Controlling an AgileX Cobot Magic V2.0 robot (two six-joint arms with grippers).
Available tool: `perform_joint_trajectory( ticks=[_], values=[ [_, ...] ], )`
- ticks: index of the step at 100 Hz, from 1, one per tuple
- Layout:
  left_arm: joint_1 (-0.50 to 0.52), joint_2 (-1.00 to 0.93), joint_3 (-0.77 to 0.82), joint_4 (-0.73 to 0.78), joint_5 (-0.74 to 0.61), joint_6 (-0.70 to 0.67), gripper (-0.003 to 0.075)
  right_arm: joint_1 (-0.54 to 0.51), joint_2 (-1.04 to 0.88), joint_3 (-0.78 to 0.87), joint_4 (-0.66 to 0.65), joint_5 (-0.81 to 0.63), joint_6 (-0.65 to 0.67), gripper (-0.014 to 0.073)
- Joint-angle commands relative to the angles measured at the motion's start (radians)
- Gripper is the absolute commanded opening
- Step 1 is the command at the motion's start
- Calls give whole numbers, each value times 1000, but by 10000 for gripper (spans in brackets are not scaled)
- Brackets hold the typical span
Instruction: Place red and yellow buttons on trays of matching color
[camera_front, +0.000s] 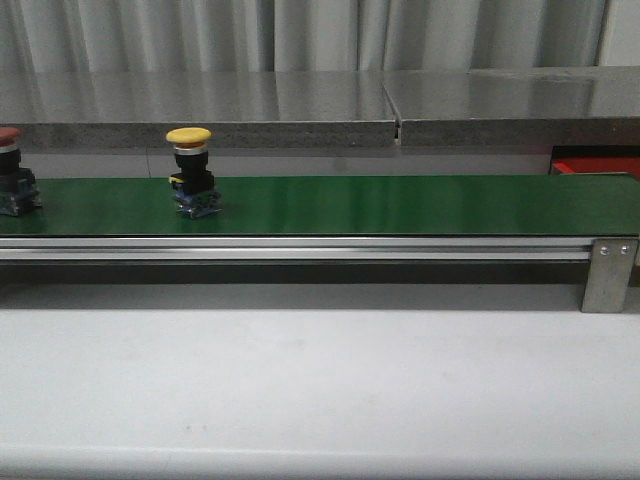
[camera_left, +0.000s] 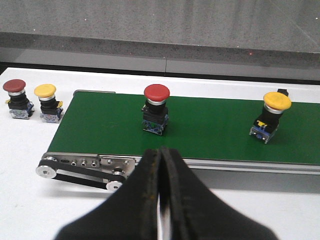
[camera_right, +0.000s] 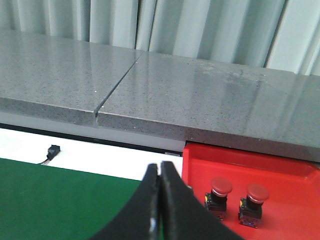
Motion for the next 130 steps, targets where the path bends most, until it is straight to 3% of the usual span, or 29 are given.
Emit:
perform_joint_trajectory(
  ticks=[1,15,25,47,54,84,130],
  values=[
    [-8,2,-25,-17,-72,1,-20,0,-6,-29,11,-3,-6,-68],
    [-8,2,-25,-17,-72,1,-20,0,0,-29,38,4,-6,-60],
    [-8,2,-25,-17,-72,1,-20,0,0,-29,40,25,-6,31],
    [-8,2,-25,-17,-72,1,-20,0,0,-29,43,73,-6,568],
    [-8,2,-25,-17,-72,1,-20,0,0,-29,50,93,-6,638],
    [-8,2,-25,-17,-72,1,-20,0,73,-101,39,170,-7,647],
    [-8,2,-25,-17,-72,1,-20,38,634,-515,-156,502,-7,647]
  ],
)
